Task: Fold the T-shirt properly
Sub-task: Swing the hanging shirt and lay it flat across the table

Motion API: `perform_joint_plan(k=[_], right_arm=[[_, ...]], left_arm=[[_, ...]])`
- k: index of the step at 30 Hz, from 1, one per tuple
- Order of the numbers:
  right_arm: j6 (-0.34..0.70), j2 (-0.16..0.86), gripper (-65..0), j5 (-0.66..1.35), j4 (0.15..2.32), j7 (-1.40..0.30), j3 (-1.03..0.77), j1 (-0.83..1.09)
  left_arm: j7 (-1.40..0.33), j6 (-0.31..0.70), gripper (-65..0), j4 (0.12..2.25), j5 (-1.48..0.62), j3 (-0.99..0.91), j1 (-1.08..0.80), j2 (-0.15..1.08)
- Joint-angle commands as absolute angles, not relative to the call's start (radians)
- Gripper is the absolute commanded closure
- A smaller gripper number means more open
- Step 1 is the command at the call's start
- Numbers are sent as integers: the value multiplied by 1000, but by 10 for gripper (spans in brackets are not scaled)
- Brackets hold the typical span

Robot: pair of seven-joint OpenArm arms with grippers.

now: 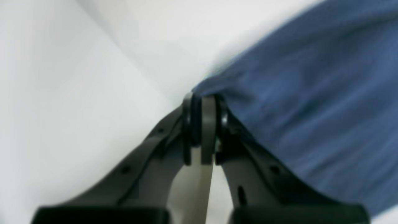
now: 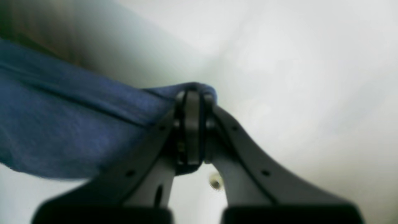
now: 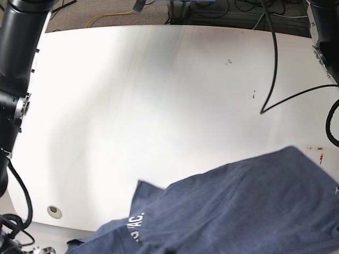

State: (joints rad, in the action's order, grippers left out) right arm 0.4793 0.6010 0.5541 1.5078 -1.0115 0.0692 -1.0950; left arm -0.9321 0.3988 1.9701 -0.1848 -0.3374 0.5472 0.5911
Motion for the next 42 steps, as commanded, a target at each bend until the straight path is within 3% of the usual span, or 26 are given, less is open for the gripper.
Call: perform_joint_plan(k=[1,12,17,22,35,42], right_arm=[[478,641,0,547,1544,-1007,51,-1086],[478,641,0,616,1702,-1012,-217,-578],[478,572,0,616,1793,-1012,-335,-331],[478,498,0,616,1839,-1012,-415,-117],[478,377,0,616,1894,-1012,-535,214],[476,329,0,608,1890,-1012,-541,312]], left_arm=[[-940,424,0,1979,-171,-348,559,604],[-937,455,0,2017,-174,-392,203,404],[-934,544,0,2017,-168,-401,38,314],[-918,555,0,2015,-168,-446,-136,245],[-639,553,0,2011,-166,-478,-555,199],[-608,555,0,1933,-168,-578,-630,177]])
